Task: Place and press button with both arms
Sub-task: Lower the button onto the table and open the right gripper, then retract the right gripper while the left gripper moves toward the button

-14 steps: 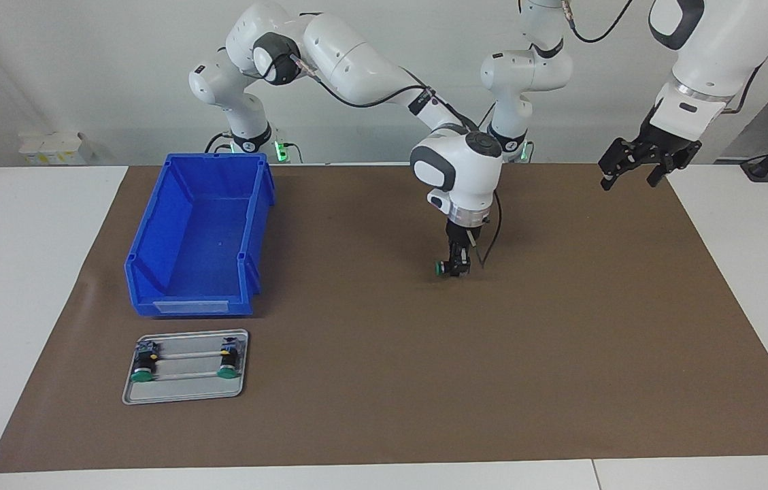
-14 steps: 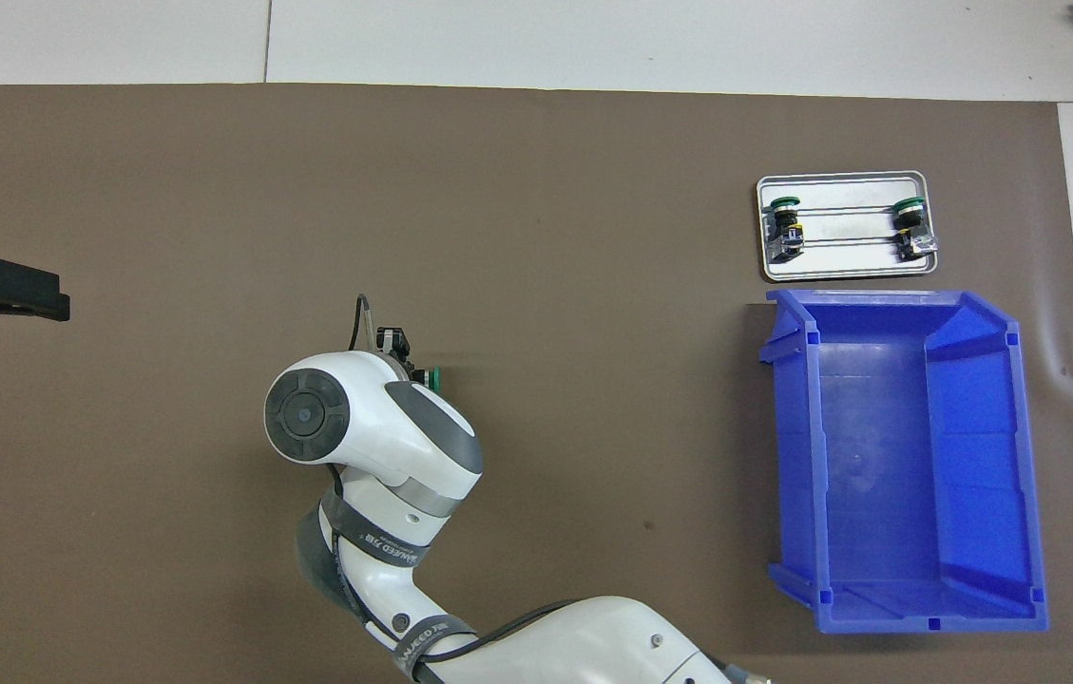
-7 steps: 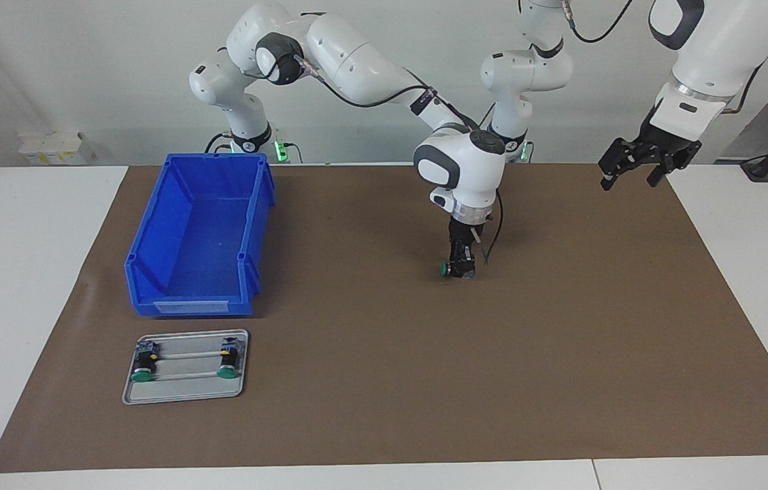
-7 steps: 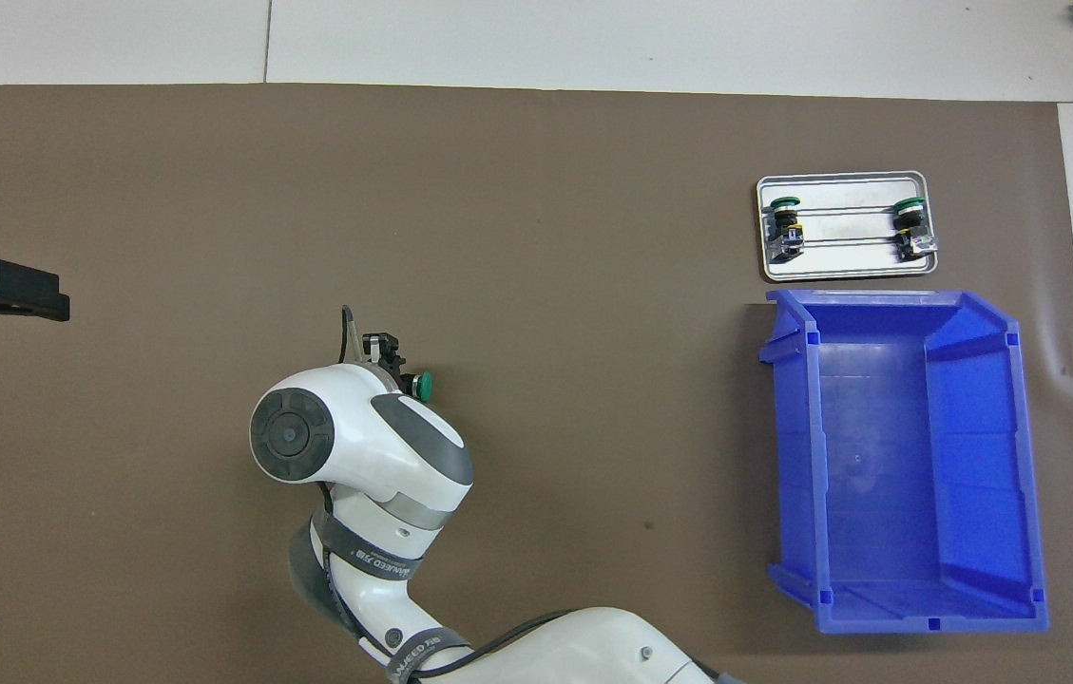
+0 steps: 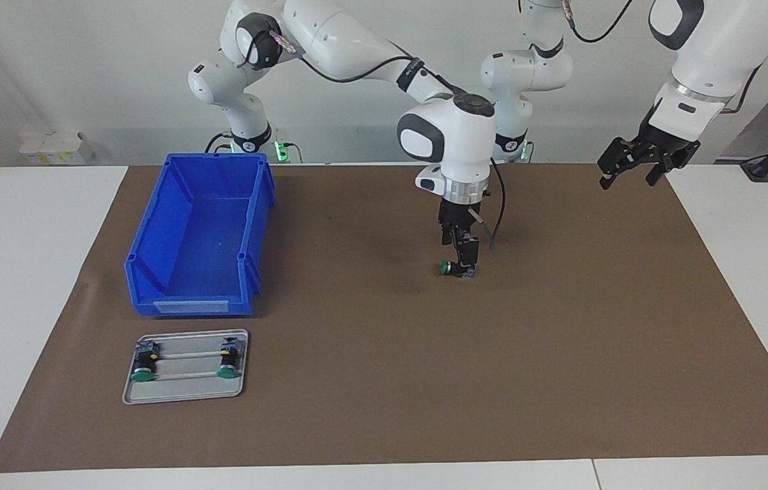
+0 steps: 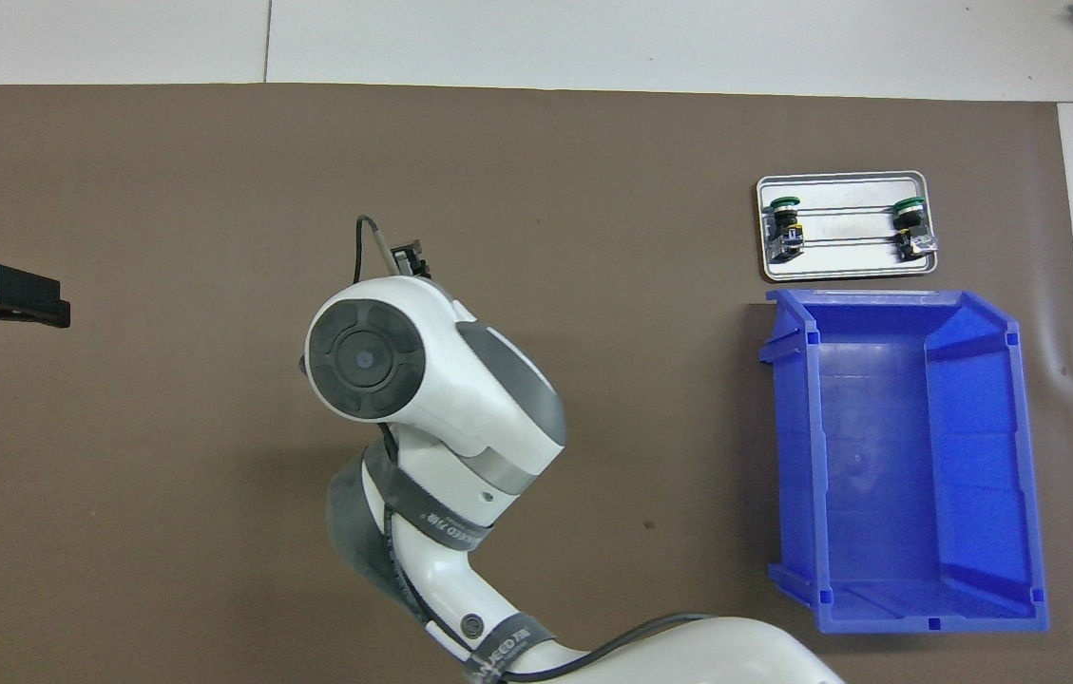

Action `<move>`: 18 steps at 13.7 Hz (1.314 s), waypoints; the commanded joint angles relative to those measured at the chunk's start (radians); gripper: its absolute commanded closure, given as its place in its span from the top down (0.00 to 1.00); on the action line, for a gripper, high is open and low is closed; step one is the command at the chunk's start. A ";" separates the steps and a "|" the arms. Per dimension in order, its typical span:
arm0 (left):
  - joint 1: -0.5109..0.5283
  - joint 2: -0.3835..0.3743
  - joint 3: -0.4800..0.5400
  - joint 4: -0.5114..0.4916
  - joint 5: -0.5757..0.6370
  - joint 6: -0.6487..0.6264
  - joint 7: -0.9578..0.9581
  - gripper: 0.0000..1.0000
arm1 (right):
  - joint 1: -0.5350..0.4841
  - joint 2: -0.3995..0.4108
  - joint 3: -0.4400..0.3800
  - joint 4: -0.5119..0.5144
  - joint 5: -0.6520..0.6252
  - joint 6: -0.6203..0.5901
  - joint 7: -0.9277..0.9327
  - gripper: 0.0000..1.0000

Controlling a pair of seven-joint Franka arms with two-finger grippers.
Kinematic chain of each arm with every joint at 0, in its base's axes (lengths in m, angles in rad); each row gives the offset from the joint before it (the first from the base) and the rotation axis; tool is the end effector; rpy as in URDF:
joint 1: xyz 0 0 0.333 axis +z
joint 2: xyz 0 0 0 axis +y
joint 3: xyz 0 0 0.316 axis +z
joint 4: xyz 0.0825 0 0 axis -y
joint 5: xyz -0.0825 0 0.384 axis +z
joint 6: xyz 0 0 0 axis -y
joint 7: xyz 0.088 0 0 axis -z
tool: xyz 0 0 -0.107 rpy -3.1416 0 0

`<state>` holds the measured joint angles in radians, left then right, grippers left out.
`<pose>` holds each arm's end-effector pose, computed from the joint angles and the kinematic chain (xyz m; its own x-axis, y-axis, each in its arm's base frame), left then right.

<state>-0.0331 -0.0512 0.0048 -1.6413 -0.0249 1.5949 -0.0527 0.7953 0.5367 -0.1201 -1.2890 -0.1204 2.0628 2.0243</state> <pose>0.5400 -0.0178 0.6213 0.9997 0.0250 0.0035 0.0249 -0.9994 0.0254 0.5650 0.4704 0.4649 0.2774 -0.9590 0.0579 -0.9161 -0.2822 -0.2849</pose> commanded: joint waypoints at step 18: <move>-0.151 -0.048 -0.012 -0.097 0.003 0.169 1.212 0.79 | -0.702 -0.526 -0.003 -0.174 0.122 -0.496 -1.742 1.00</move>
<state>-0.1646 -0.0595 -0.0211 -1.6869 -0.0250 1.7324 1.0306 0.1067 0.0692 -0.1282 -1.4404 0.0070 1.6057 0.3512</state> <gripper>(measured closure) 0.088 0.000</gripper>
